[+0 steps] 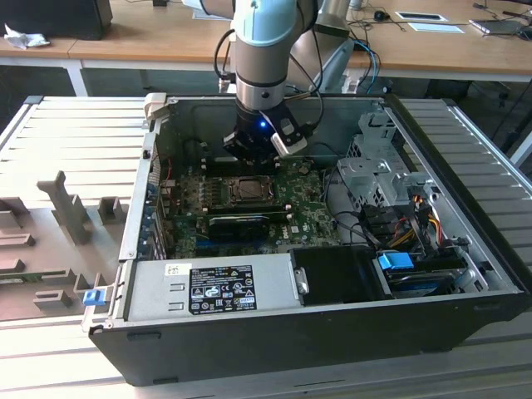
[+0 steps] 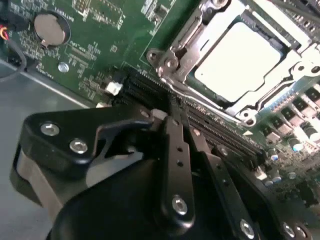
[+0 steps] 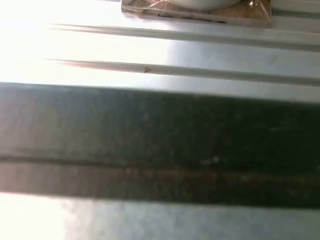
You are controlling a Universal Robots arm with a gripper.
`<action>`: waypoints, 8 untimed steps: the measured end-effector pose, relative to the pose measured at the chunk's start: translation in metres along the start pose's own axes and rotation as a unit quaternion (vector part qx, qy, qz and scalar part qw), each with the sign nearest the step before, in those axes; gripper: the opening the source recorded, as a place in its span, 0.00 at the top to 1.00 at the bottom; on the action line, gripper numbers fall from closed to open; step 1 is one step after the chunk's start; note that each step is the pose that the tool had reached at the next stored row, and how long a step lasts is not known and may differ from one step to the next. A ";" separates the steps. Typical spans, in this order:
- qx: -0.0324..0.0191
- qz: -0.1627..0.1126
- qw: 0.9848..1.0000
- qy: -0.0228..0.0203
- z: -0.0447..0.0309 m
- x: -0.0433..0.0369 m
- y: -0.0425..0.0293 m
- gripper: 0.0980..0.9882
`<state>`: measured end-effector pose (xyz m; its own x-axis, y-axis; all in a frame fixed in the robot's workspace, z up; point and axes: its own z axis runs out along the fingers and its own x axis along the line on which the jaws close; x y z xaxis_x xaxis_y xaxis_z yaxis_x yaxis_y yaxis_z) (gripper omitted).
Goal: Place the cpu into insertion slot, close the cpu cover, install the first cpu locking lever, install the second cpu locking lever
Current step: 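Install the first cpu locking lever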
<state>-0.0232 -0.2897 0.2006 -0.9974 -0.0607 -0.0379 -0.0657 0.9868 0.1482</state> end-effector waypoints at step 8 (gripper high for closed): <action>0.004 0.000 1.000 0.000 -0.0202 -0.0007 0.0029 0.99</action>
<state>-0.0233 -0.2899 0.2210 -0.9974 -0.0612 -0.0370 -0.0658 0.9879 0.1401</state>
